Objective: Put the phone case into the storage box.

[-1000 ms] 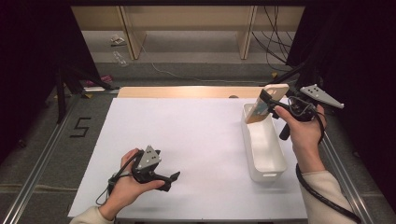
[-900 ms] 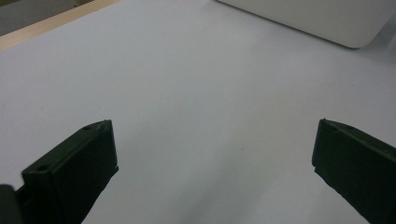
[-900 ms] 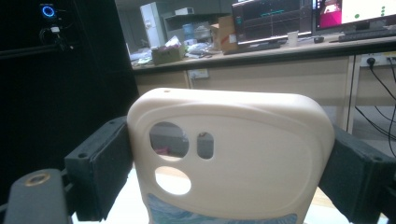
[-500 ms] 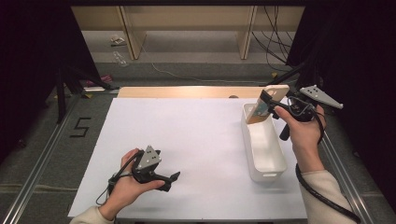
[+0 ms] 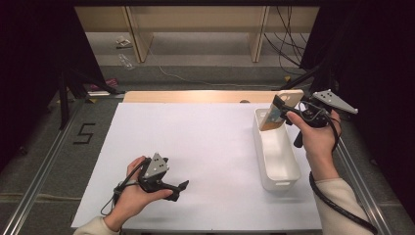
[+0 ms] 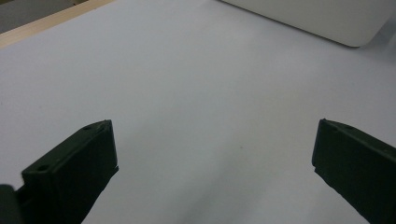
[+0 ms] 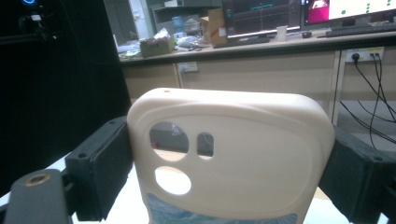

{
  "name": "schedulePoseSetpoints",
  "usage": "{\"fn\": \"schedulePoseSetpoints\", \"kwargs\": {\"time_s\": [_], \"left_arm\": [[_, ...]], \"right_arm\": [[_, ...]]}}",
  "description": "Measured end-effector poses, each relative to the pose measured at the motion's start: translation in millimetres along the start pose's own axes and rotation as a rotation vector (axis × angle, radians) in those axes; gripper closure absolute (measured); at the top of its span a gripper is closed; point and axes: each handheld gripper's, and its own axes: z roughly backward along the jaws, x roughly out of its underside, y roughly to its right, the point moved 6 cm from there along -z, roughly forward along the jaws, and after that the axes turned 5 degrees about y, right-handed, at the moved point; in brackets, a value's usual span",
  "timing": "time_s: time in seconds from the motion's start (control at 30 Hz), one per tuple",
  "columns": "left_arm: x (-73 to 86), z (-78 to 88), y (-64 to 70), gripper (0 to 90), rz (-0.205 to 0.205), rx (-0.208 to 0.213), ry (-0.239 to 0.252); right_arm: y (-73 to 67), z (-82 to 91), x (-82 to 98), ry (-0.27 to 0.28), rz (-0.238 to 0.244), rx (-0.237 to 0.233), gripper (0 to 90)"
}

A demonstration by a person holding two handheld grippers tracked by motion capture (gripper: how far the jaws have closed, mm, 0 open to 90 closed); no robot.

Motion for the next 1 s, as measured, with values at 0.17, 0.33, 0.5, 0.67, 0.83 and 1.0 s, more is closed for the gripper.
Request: {"fn": "schedulePoseSetpoints", "kwargs": {"time_s": [0.17,0.33,0.5,0.67,0.83,1.0], "left_arm": [[0.6,-0.6,0.2,0.0,0.0,0.004,-0.003],[0.6,-0.7,0.2,0.0,-0.001,0.004,-0.004],[0.6,-0.6,0.6,0.0,-0.004,0.006,-0.004],[0.5,-0.5,0.3,0.0,-0.003,0.006,-0.004],[0.4,-0.7,0.4,0.0,-0.001,0.005,-0.002],[0.4,-0.8,0.2,0.0,0.0,0.005,-0.001]], "right_arm": [[3.1,-1.0,-0.5,-0.004,0.006,0.01,13.1],[4.9,-4.1,1.0,-0.018,0.012,0.018,13.1],[4.7,-7.7,1.0,-0.024,0.015,0.022,13.1],[5.7,-10.7,0.7,-0.027,0.018,0.031,13.1],[6.7,-12.4,1.8,-0.034,0.021,0.037,13.1],[7.8,-13.7,1.1,-0.035,0.02,0.042,13.1]]}}
